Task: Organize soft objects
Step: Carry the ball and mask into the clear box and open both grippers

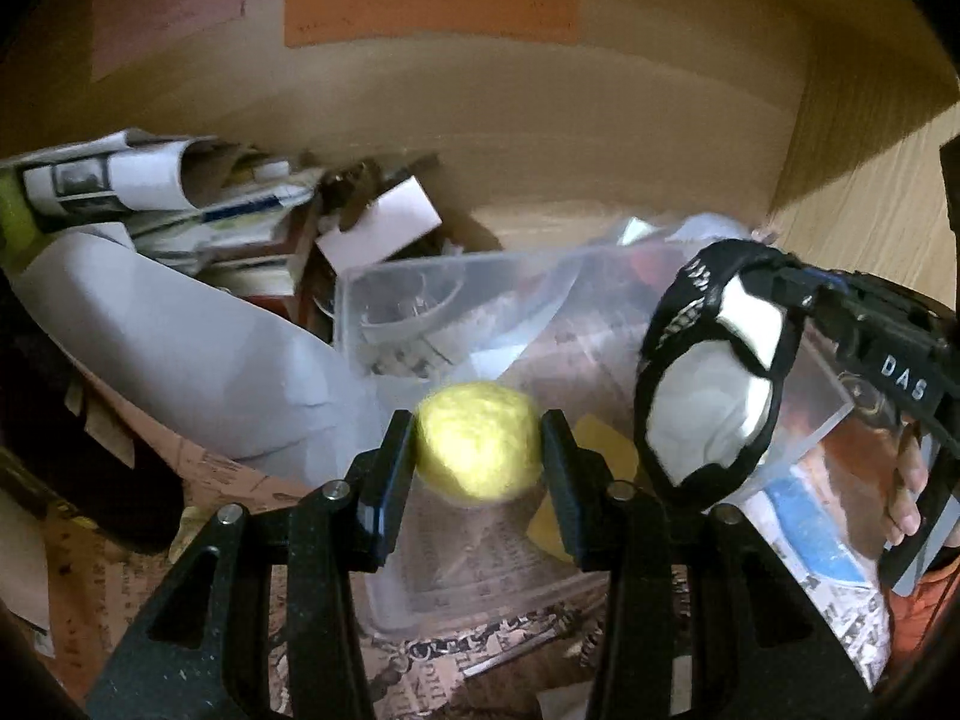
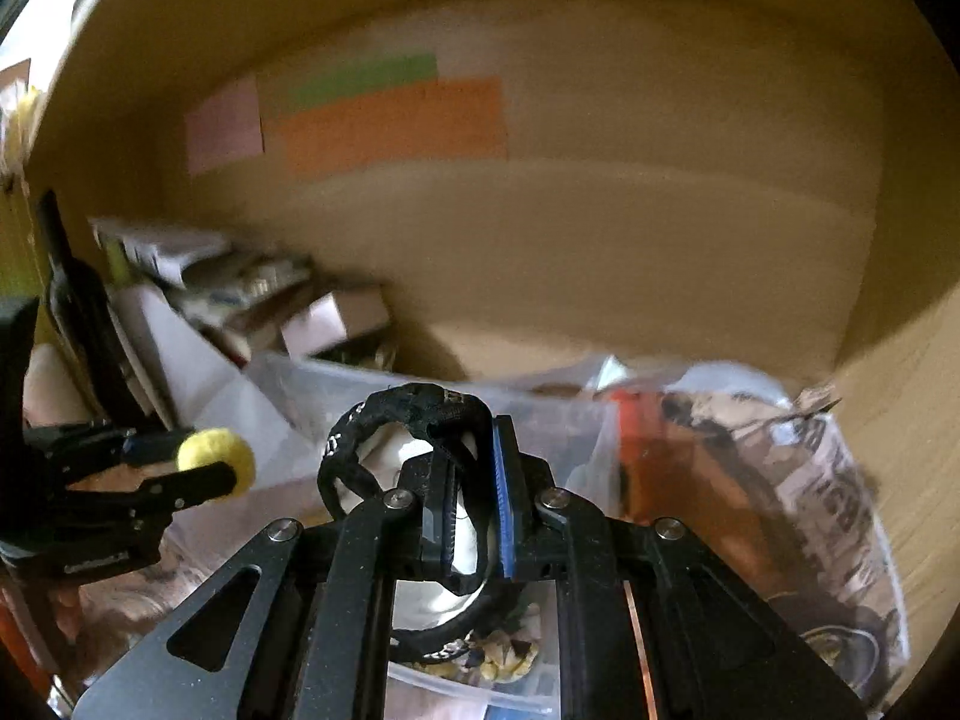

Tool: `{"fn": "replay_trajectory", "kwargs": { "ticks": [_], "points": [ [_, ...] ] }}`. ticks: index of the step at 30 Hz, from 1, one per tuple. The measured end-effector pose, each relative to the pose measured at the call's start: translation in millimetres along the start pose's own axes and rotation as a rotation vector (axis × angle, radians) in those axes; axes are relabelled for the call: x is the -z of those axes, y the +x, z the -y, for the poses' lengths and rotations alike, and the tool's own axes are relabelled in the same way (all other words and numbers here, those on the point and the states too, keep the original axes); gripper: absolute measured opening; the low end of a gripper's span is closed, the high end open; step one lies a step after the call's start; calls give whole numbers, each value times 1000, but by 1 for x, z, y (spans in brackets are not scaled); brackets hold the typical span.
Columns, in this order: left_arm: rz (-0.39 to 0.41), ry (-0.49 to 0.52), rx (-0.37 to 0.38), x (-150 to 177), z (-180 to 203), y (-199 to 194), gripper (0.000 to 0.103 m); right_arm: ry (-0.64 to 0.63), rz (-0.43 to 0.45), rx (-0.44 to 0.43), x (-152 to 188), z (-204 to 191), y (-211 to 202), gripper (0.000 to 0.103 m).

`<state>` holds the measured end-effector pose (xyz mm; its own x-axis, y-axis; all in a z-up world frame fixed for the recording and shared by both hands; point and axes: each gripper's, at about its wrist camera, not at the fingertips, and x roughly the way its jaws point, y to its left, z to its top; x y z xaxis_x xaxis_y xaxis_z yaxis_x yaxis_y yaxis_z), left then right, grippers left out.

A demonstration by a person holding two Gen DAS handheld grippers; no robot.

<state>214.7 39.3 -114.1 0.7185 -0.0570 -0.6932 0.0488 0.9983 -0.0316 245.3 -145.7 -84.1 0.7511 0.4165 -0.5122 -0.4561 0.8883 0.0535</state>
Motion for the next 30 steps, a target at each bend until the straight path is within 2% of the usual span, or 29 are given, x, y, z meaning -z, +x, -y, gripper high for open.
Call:
{"fn": "replay_trajectory", "kwargs": {
  "ticks": [8, 10, 12, 14, 16, 17, 18, 20, 25, 27, 30],
  "points": [
    [-20, 26, -11, 2, 5, 8, 45, -39, -140, 2, 14, -3, 28, 14],
    [-23, 22, -5, 2, 6, 7, 50, -51, -158, 20, 16, -4, 32, 23],
    [-19, 17, -1, 2, 7, 5, 55, -59, -178, 22, 17, -4, 32, 46],
    [-12, 14, 5, 3, 7, -1, 55, -65, -173, 26, 18, -6, 28, 54],
    [-5, 13, 13, 2, 7, -8, 56, -85, -174, 31, 17, -8, 22, 58],
    [1, 12, 17, 2, 7, -12, 58, -93, -168, 34, 16, -9, 18, 63],
    [12, 8, 18, 2, 6, -18, 66, -101, -157, 36, 15, -11, 13, 71],
    [46, -2, 18, 2, 5, -30, 72, -106, -123, 44, 13, -13, 2, 81],
    [119, -15, 21, 4, 2, -65, 95, -108, -45, 24, 8, -20, -27, 88],
    [147, -20, 19, 8, 1, -80, 100, -101, -14, 13, 9, -22, -42, 97],
    [160, -14, 27, 15, 2, -96, 102, -100, 16, 2, 14, -26, -59, 99]
  ]
}}
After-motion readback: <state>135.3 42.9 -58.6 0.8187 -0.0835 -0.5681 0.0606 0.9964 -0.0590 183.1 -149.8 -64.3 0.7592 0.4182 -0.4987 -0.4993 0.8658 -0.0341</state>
